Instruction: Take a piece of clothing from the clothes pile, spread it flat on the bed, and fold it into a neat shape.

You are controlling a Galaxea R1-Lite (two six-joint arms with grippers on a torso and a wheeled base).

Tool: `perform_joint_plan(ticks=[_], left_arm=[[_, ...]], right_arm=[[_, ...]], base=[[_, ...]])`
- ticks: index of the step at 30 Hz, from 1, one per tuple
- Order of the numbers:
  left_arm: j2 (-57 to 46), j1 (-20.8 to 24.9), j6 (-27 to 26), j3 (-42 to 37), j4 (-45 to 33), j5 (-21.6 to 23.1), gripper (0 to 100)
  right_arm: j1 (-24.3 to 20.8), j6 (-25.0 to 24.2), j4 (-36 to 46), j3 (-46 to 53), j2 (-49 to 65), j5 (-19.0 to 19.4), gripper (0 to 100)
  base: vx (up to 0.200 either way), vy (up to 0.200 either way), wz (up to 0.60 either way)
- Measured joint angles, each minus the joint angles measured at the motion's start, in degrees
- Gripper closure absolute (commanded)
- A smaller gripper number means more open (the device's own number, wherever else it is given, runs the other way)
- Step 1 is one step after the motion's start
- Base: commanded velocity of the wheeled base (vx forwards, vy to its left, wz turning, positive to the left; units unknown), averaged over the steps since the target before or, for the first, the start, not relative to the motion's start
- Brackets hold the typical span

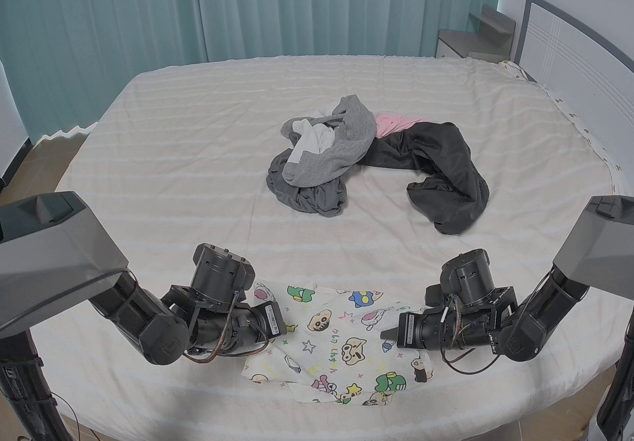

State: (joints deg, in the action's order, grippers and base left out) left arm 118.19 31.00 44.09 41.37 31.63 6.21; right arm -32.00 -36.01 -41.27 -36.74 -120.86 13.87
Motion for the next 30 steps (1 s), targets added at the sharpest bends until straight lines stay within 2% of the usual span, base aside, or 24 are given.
perform_joint_plan(ticks=[25,26,27,28,30], left_arm=[[5.7,-1.0,0.6,-1.9,3.0,-2.3,100],[5.8,-1.0,0.6,-2.1,3.1,-2.3,100],[5.9,-1.1,0.6,-2.2,3.2,-2.3,100],[5.9,-1.3,0.6,-2.4,3.2,-2.3,0],[6.0,-1.5,0.6,-2.8,3.2,-2.3,0]], right_arm=[[0.3,0.0,0.0,1.5,-2.8,0.1,100],[0.3,-0.1,0.1,1.5,-2.8,0.1,0],[0.3,-0.1,0.1,1.5,-2.9,0.1,0],[0.3,-0.2,0.1,1.5,-3.0,0.1,0],[0.3,-0.2,0.1,1.5,-3.1,0.0,0]], base=[[0.0,0.0,0.0],[0.0,0.0,0.0],[0.0,0.0,0.0],[0.0,0.0,0.0],[0.0,0.0,0.0]])
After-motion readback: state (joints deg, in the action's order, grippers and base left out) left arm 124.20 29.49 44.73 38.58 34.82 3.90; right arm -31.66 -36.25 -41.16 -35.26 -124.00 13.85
